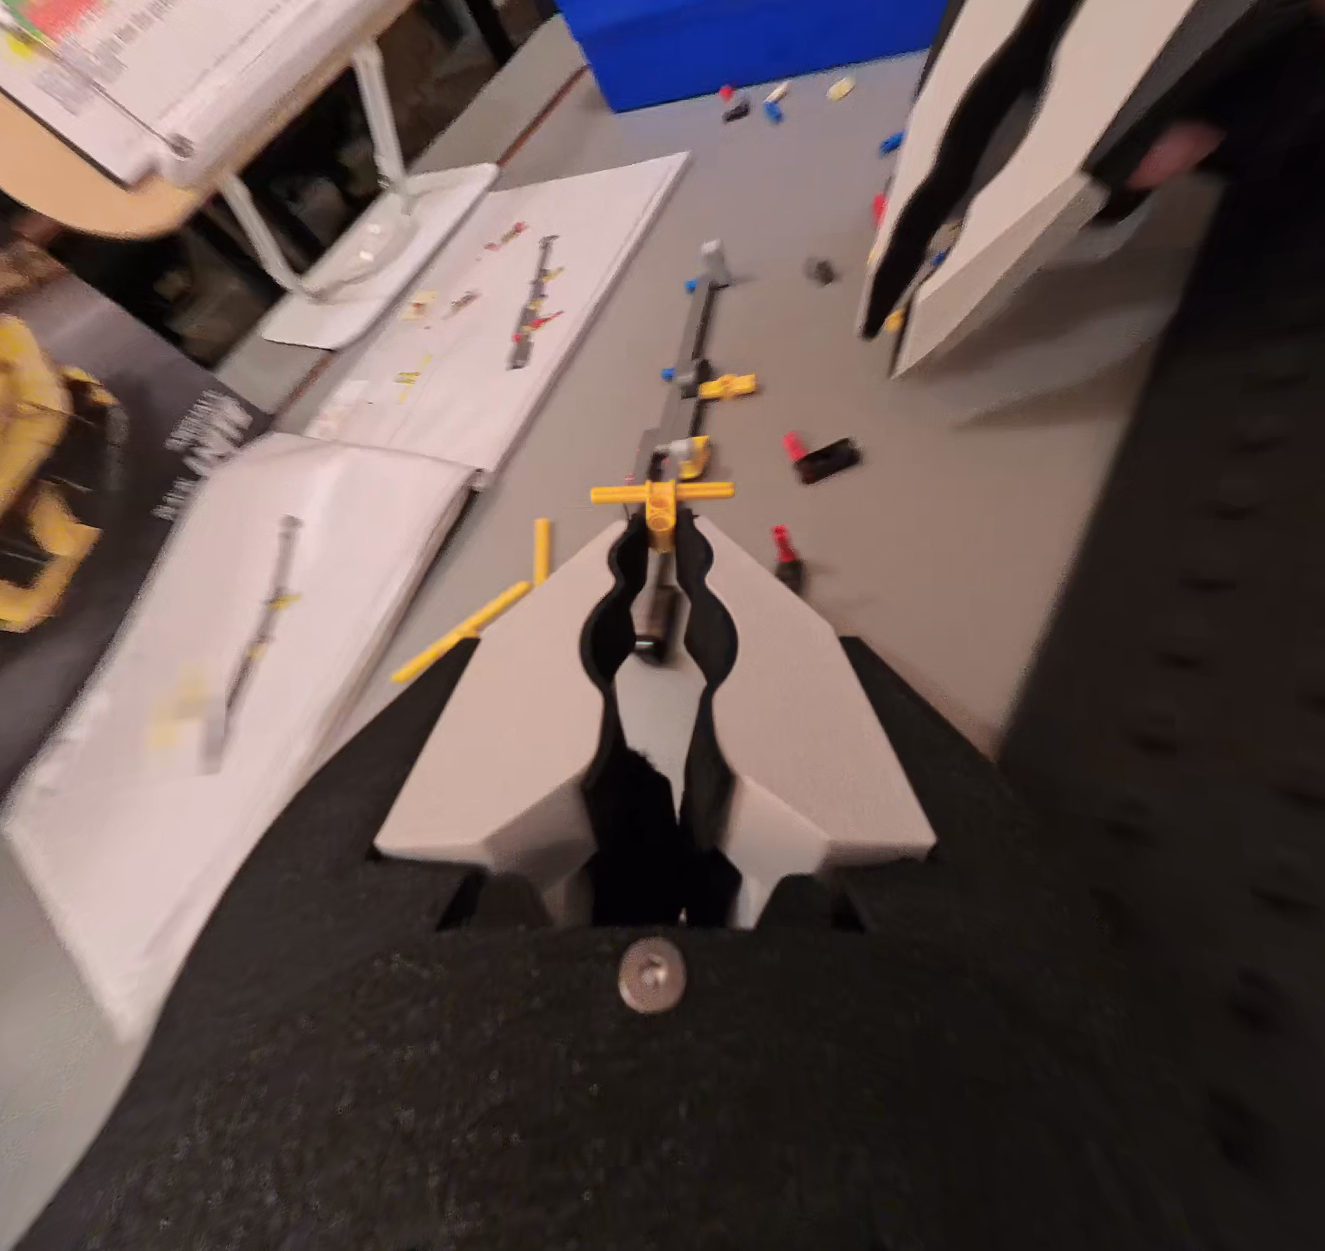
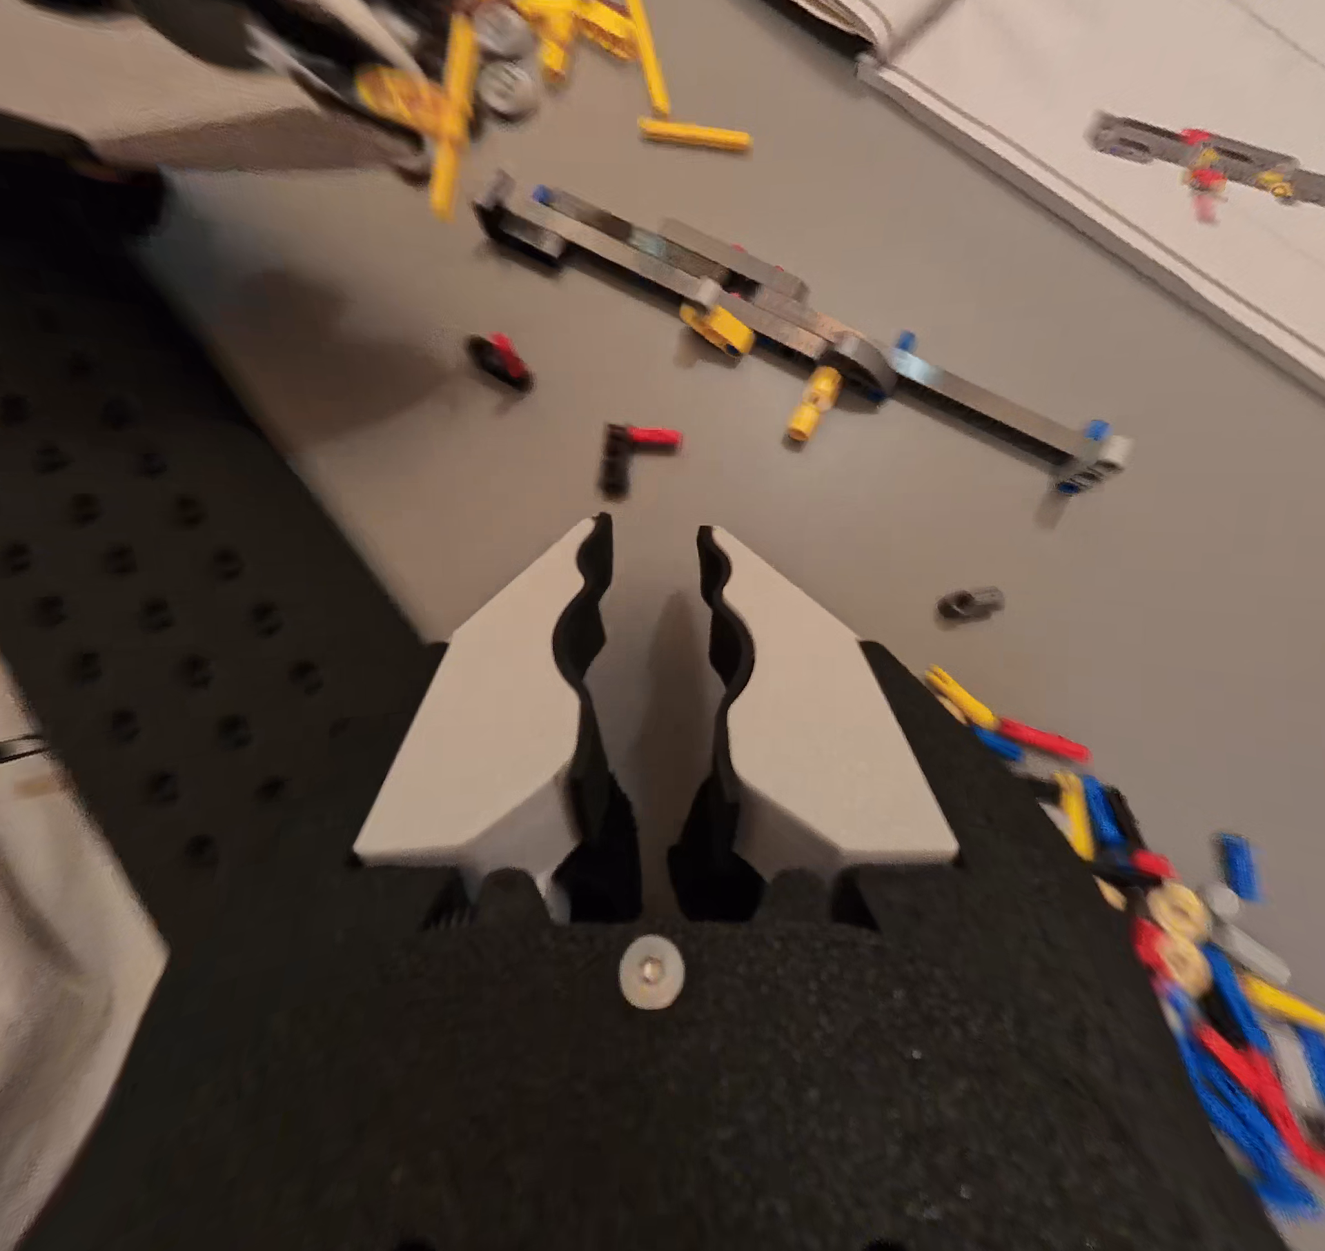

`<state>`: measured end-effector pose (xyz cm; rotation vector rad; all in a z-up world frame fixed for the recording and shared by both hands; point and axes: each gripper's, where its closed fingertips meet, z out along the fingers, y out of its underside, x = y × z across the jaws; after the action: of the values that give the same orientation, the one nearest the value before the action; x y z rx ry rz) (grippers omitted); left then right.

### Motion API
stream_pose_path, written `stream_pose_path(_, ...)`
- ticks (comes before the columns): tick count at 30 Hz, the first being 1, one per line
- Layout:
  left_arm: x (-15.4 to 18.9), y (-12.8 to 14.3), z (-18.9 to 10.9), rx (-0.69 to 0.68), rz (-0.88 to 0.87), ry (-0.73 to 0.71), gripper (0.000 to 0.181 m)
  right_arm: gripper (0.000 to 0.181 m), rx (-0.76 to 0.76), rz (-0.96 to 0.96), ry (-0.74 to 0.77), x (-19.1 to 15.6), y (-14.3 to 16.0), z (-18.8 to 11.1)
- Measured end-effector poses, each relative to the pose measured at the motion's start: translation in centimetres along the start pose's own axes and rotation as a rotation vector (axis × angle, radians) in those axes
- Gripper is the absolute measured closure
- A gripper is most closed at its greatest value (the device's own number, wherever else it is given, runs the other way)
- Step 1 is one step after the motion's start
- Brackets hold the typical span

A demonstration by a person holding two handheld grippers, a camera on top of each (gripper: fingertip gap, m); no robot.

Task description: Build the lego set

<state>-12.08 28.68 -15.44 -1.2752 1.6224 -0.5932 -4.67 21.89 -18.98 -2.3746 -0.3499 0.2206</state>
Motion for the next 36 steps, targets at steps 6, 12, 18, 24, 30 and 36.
stream_pose_path(6, 0.7, -2.8, -1.2, 0.14, -0.185, -0.014, 0.175, 0.147, 0.347, 0.167, -0.436, -5.9, -6.5, -2.7)
stream_pose_path(12, 2.4, -3.6, -0.7, 0.139, -0.077, -0.004, 0.175, 0.167, 0.416, 0.201, -0.324, -5.7, -7.2, -1.7)
stream_pose_path(18, 3.7, -3.4, -0.2, 0.095, -0.02, 0.045, 0.175, 0.173, 0.335, 0.137, -0.231, -5.4, -5.7, -0.9)
stream_pose_path(24, 4.1, -3.0, -0.6, 0.052, 0.008, 0.019, 0.175, 0.176, 0.3, 0.091, -0.243, -6.1, -4.9, -0.2)
stream_pose_path(30, 6.3, 1.0, -0.6, -0.173, 0.081, 0.102, 0.171, 0.178, 0.036, -0.081, -0.159, -6.1, -1.6, 2.1)
stream_pose_path(36, 6.8, 1.3, -1.5, -0.198, -0.039, 0.192, 0.153, 0.177, -0.144, -0.277, -0.158, -7.0, -0.6, 3.5)
